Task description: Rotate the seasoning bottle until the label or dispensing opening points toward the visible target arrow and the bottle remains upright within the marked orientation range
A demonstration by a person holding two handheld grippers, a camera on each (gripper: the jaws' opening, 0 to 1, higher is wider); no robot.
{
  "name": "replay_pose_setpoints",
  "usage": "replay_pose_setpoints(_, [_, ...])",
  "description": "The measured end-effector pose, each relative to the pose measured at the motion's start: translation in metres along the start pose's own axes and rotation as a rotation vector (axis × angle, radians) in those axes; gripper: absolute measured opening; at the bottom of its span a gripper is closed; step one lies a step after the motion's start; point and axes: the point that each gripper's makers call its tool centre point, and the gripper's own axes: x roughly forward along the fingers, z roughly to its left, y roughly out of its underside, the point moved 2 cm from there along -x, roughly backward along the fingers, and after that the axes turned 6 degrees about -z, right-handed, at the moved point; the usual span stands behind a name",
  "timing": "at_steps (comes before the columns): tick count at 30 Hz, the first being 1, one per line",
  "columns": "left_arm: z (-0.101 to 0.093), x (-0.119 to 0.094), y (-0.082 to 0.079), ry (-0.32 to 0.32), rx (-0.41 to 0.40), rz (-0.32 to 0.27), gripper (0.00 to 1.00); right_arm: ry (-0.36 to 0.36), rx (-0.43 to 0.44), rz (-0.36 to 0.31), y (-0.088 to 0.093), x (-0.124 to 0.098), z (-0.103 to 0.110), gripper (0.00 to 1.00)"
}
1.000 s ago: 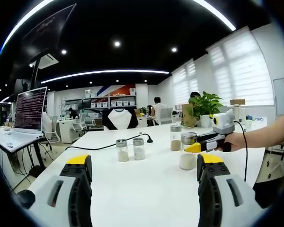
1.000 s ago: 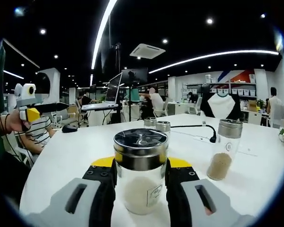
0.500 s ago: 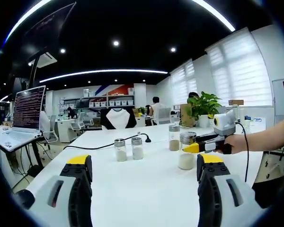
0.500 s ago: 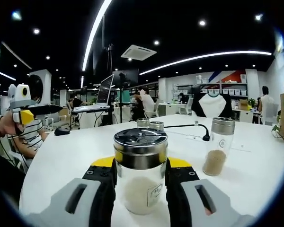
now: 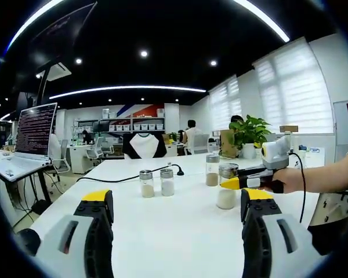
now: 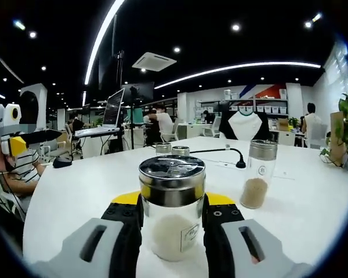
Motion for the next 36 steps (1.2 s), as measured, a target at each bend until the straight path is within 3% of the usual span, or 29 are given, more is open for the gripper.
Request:
replay_pose_setpoints(25, [0.0006, -0.0005, 0.0041, -0.005, 0.011, 0.017, 0.95, 0.132, 0.007, -0.006, 0.0027, -0.0013, -0.0018, 0.38])
replay_pose_setpoints(36, [-0.0013, 0.0025, 0.0063, 0.0, 0.005, 0.023, 0.95, 0.227, 0.003, -0.006, 0.0035, 0.0008, -0.0028, 0.38])
